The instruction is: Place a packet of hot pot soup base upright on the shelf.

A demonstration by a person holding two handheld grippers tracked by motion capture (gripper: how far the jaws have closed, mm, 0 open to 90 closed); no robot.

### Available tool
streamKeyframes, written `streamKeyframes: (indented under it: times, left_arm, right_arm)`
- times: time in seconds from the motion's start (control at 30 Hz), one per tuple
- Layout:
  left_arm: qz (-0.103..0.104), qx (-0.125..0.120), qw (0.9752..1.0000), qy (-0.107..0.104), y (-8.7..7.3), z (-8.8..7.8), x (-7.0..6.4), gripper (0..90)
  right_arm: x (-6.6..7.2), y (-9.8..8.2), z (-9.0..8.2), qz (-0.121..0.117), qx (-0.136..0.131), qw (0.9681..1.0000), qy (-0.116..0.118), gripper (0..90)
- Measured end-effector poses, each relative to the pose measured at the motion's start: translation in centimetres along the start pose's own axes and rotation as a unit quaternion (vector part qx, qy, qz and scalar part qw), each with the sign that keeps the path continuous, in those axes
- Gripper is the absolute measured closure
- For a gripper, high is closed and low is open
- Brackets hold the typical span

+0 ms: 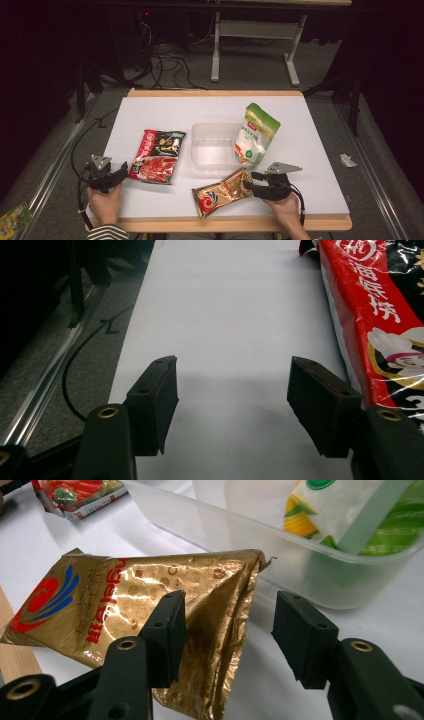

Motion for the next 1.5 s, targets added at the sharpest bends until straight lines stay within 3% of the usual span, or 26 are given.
streamKeyframes:
  times: [0.37,0.53,0.67,0.8,0.87,1.03,1.2,1.5]
  left_arm:
    - [0.001,-0.001,1.0,0.002,0.0,0.0,0.0,37.4]
    - [0.002,0.001,1.0,0.002,0.0,0.0,0.0,37.4]
    - [0.004,0.002,1.0,0.005,0.0,0.0,-0.1,37.4]
    - [0.002,-0.002,1.0,0.004,0.0,0.0,0.0,37.8]
    - [0.002,0.001,1.0,0.005,0.0,0.0,0.0,37.8]
    - [0.001,-0.001,1.0,0.007,0.0,0.0,0.0,37.8]
    - [0.001,-0.004,1.0,0.006,0.0,-0.1,0.0,37.8]
    - [-0.002,-0.005,0.9999,0.01,0.0,-0.1,0.0,37.8]
  right_arm:
    - [0.3,-0.5,1.3,0.005,0.026,0.9994,0.021,47.1]
    - [0.2,-0.9,1.4,0.009,0.025,0.9992,0.029,49.7]
    - [0.5,-0.9,1.4,-0.006,0.029,0.9989,0.036,58.9]
    - [0.5,-1.0,1.3,0.002,0.034,0.9978,0.057,70.3]
    - [0.7,-1.0,1.3,-0.004,0.035,0.9979,0.055,72.2]
    - [0.7,-1.1,0.9,-0.024,0.031,0.9984,0.04,87.3]
    - [0.7,-1.1,0.8,-0.029,0.03,0.9983,0.04,90.0]
    - [0.3,-0.8,0.0,-0.01,0.005,0.9984,0.056,90.0]
Point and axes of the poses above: each handheld gripper's, and its own axes: z roughly forward along the jaws, y roughly out of its top, x roughly to its left, the point moved 3 cm from there along z, roughly forward along the jaws, and after that the axes turned 10 degrees about -z, right-handed, at the moved point
